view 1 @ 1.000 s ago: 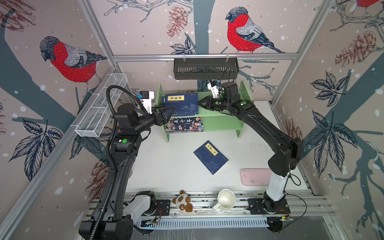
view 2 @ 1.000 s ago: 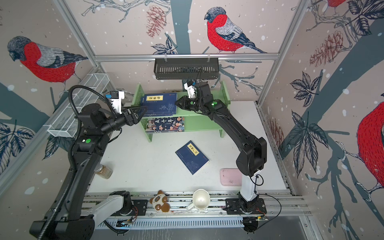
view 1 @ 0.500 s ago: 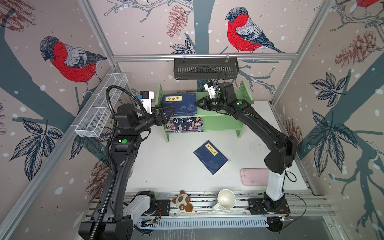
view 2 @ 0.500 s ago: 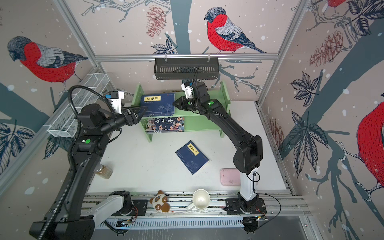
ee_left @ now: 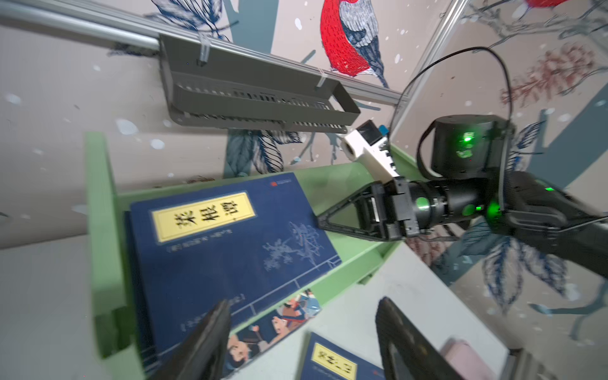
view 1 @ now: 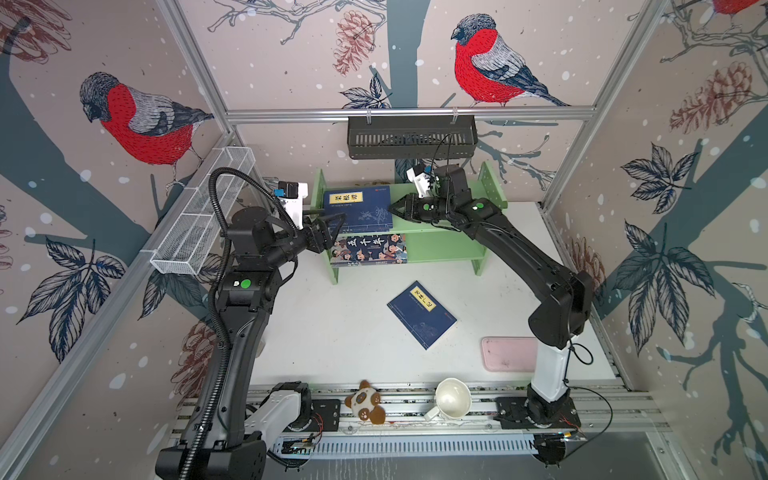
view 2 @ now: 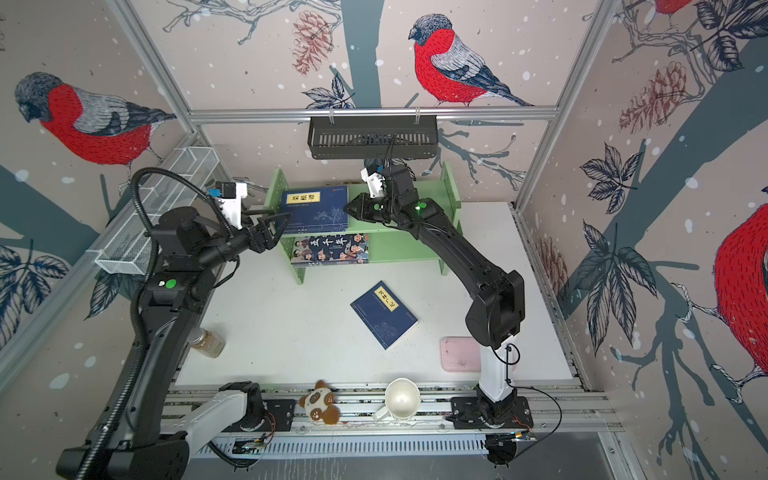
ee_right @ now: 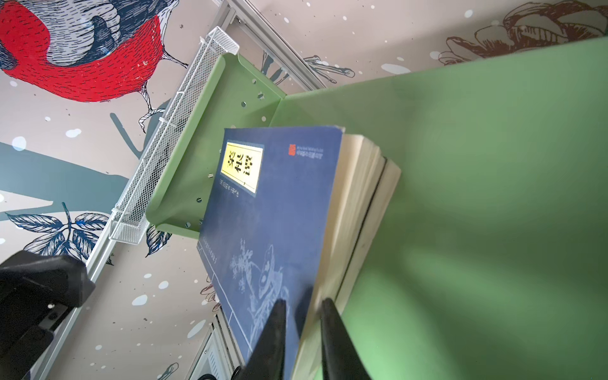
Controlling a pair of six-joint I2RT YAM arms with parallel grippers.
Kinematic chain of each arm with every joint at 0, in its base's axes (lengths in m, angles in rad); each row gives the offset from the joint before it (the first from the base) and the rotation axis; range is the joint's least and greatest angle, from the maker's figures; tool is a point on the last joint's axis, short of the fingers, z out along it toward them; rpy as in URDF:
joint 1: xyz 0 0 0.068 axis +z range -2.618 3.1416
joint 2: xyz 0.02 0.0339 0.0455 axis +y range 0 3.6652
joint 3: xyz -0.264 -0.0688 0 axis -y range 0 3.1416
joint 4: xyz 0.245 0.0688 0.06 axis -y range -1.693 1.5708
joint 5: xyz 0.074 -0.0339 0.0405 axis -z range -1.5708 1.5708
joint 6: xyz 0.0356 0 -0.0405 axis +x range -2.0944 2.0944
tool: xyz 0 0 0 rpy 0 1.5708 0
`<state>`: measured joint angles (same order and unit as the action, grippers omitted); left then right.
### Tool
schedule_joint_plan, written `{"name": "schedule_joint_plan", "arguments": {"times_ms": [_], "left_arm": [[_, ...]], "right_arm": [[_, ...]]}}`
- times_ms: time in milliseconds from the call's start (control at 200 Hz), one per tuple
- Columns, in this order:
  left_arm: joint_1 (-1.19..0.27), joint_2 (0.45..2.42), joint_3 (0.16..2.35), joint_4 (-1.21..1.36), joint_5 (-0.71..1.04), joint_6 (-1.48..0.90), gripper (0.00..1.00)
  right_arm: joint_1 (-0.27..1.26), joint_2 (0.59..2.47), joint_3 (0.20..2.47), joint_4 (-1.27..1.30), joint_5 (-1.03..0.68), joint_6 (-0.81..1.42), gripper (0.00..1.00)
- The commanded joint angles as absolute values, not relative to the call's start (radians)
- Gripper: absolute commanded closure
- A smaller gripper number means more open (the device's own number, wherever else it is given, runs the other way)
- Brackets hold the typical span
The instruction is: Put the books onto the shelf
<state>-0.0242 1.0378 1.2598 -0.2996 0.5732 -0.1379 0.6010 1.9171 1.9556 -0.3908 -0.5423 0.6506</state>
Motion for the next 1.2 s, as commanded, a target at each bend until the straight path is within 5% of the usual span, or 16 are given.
{"name": "schedule_joint_plan", "arguments": {"times_ms": [0,190,1195], "left_arm": [[-0.024,1.022,1.267,-0.372,0.283,0.125,0.3],[-0.024,0.998,1.195,-0.403,0.23,0.334,0.29],[-0.024,1.002,1.006,-0.176,0.193,0.221,0.28]], "right_arm": [[0.602,1.884,1.942,-0.368,-0.529,0.649,0.77],[0.603,1.853,1.893,-0.328,-0.535,0.666,0.77],[0.621,1.881,1.885,-0.316,-0.575,0.666,0.78]]}}
